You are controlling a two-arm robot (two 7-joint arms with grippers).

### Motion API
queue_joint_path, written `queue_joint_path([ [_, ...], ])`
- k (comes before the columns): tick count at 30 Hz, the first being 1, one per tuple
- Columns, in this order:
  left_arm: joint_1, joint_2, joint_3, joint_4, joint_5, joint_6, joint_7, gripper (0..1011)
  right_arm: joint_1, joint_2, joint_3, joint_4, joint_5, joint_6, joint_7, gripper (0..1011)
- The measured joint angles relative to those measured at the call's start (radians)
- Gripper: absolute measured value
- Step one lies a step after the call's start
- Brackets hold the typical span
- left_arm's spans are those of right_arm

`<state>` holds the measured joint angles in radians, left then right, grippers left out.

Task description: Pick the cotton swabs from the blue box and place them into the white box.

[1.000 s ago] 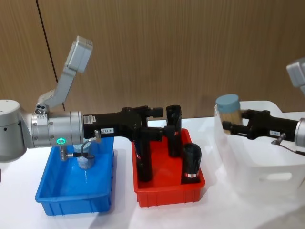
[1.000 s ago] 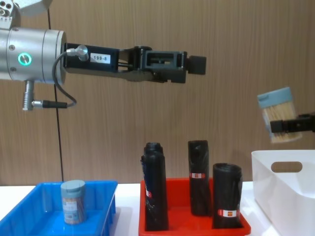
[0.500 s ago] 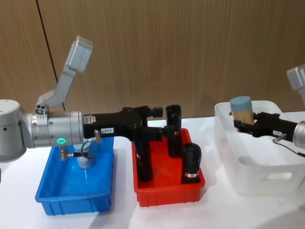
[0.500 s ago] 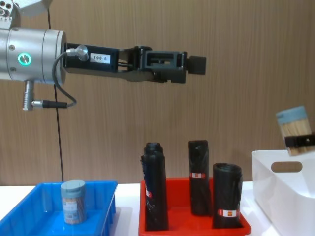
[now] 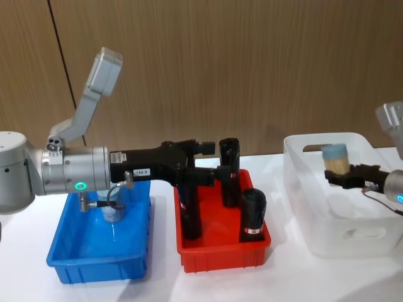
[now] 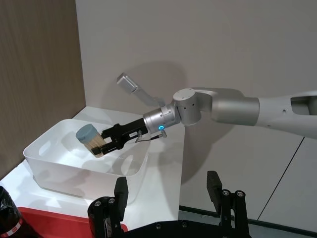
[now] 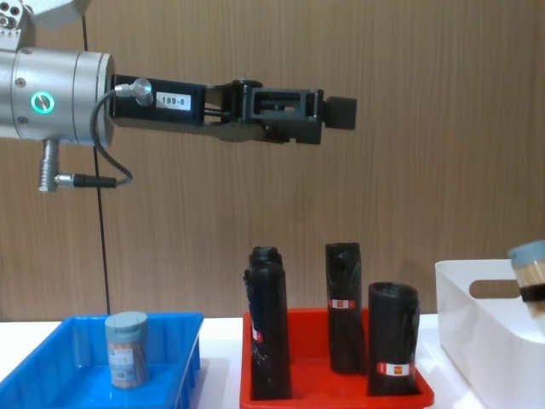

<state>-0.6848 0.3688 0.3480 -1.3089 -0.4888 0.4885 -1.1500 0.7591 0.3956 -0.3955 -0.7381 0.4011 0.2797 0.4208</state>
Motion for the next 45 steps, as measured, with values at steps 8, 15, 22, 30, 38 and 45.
queue_joint_path([
  [8,0.000,0.000,0.000,0.000,0.000,0.000,0.000,1004,0.071,-0.041,-0.012,0.162,-0.027,-0.036,-0.007,848],
  [15,0.000,0.000,0.000,0.000,0.000,0.000,0.000,1004,0.110,-0.063,-0.017,0.251,-0.045,-0.075,-0.004,988],
  [22,0.000,0.000,0.000,0.000,0.000,0.000,0.000,1004,0.124,-0.071,-0.017,0.283,-0.054,-0.099,0.000,1002],
  [30,0.000,0.000,0.000,0.000,0.000,0.000,0.000,1004,0.123,-0.072,-0.011,0.283,-0.060,-0.115,0.002,1002],
  [38,0.000,0.000,0.000,0.000,0.000,0.000,0.000,1004,0.100,-0.060,-0.001,0.229,-0.061,-0.118,-0.004,1002],
  [45,0.000,0.000,0.000,0.000,0.000,0.000,0.000,1004,0.058,-0.039,0.013,0.127,-0.050,-0.110,-0.020,1002],
])
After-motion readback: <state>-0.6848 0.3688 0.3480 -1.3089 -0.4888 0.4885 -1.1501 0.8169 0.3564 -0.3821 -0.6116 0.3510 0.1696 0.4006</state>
